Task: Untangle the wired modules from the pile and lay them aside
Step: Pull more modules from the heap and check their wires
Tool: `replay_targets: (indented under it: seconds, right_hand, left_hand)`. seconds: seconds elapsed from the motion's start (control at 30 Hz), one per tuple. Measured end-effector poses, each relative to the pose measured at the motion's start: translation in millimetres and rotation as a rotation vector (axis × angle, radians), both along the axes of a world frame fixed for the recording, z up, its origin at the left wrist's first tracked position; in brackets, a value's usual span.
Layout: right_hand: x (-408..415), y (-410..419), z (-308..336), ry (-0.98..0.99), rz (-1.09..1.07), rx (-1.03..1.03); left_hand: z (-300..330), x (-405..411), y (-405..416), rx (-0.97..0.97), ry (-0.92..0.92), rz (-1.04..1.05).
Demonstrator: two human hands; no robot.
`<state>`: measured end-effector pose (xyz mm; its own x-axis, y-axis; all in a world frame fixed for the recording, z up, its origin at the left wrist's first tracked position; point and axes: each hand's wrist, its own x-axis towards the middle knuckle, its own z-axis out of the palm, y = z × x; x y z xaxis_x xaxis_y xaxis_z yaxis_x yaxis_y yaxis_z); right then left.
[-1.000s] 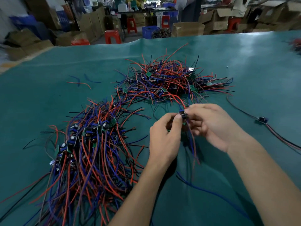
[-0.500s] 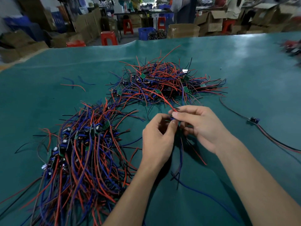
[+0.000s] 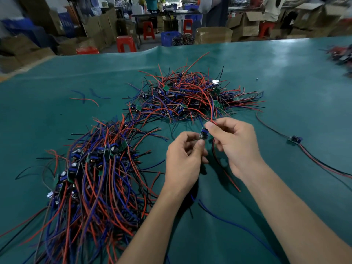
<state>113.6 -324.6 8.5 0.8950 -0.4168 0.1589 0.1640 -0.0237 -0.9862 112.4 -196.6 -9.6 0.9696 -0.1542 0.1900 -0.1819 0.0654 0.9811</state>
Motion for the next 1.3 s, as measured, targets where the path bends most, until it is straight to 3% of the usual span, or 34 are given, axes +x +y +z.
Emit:
replay_targets:
  seconds: [0.1, 0.27, 0.6, 0.73, 0.8, 0.9, 0.97, 1.17, 1.3]
  right_hand:
    - [3.2, -2.4, -2.7, -0.040, -0.088, -0.187]
    - [5.9, -19.7, 2.6, -0.109, -0.269, -0.240]
    - [-0.8, -60.1, 20.3, -0.118, -0.561, 0.115]
    - [-3.2, -66.6, 23.6, -0.063, -0.728, 0.226]
    - [-3.0, -55.3, 21.7, 0.019, -0.547, 0.109]
    - [-8.1, -19.4, 19.7, 0.076, 0.066, -0.171]
    - [-9.7, -6.4, 16.5, 0.033, 0.256, -0.269]
    - [-8.5, -12.0, 11.6, -0.077, 0.141, -0.424]
    - [-9.1, -20.1, 23.5, -0.173, -0.028, -0.343]
  left_hand:
    - [1.0, -0.1, 0.2, 0.047, 0.009, -0.058]
    - [2.7, -1.6, -1.0, 0.095, 0.018, -0.093]
    - [-2.0, -6.1, -4.5, 0.170, 0.015, -0.133]
    - [0.0, -4.0, -2.2, 0.094, 0.020, -0.016]
    - [-0.7, -2.5, -2.4, 0.057, 0.023, 0.047]
    - [-3.0, -2.5, -2.2, 0.052, -0.014, 0.069]
    - [-4.6, -1.0, -0.5, 0.061, -0.043, 0.075]
    - [-5.7, 2.3, -0.7, 0.104, -0.009, 0.043]
    - [-4.8, -1.5, -4.1, 0.152, -0.047, -0.009]
